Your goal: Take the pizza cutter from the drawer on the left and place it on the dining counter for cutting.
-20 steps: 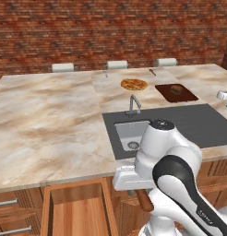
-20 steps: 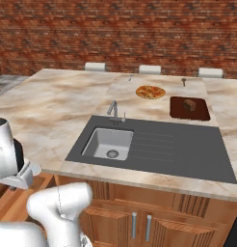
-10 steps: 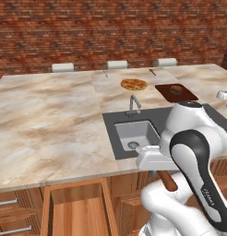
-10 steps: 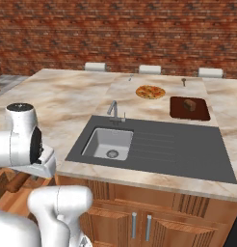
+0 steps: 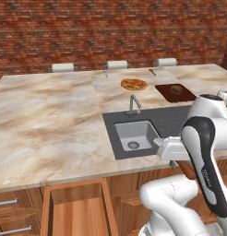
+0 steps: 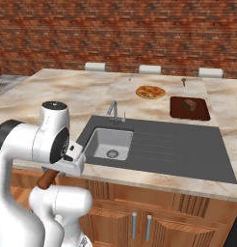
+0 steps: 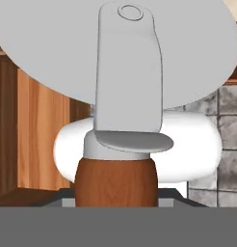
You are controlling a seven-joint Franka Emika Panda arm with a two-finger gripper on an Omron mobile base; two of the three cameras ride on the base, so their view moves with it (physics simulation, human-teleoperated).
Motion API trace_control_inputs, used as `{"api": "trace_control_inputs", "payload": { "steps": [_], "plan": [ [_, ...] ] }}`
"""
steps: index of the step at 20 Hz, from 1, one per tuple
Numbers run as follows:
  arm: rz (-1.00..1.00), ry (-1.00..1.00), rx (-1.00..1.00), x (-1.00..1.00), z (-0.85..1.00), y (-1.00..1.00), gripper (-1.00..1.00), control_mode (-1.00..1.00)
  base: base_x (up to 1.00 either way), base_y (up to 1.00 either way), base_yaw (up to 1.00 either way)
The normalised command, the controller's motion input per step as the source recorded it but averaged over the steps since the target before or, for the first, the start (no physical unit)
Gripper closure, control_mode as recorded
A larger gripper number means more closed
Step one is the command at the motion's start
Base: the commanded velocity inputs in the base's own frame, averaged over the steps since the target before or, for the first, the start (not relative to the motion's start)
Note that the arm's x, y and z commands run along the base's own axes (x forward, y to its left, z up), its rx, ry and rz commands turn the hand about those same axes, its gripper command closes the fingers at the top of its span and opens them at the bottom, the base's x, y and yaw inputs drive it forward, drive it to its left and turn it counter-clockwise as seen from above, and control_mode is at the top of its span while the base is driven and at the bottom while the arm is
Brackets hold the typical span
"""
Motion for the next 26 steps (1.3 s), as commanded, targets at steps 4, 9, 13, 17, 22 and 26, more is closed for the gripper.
{"api": "trace_control_inputs", "payload": {
  "steps": [4, 9, 13, 17, 22, 26],
  "plan": [
    [0.00, 0.00, 0.00, 0.25, 0.00, -0.51, 1.00, -1.00, 0.00, 0.00, 0.00],
    [-0.02, 0.00, -0.09, 0.22, 0.00, -0.25, 1.00, -1.00, 0.00, 0.00, 0.00],
    [-0.03, 0.00, -0.14, 0.17, 0.00, -0.15, 1.00, -1.00, 0.00, 0.00, 0.00],
    [-0.06, 0.00, -0.16, 0.18, 0.00, -0.14, 1.00, -1.00, 0.00, 0.00, 0.00],
    [-0.06, 0.00, -0.07, 0.14, 0.00, -0.47, 1.00, -1.00, 0.00, 0.00, 0.00],
    [0.00, 0.00, 0.00, 0.02, 0.00, -0.59, 1.00, -1.00, 0.00, 0.00, 0.00]
  ]
}}
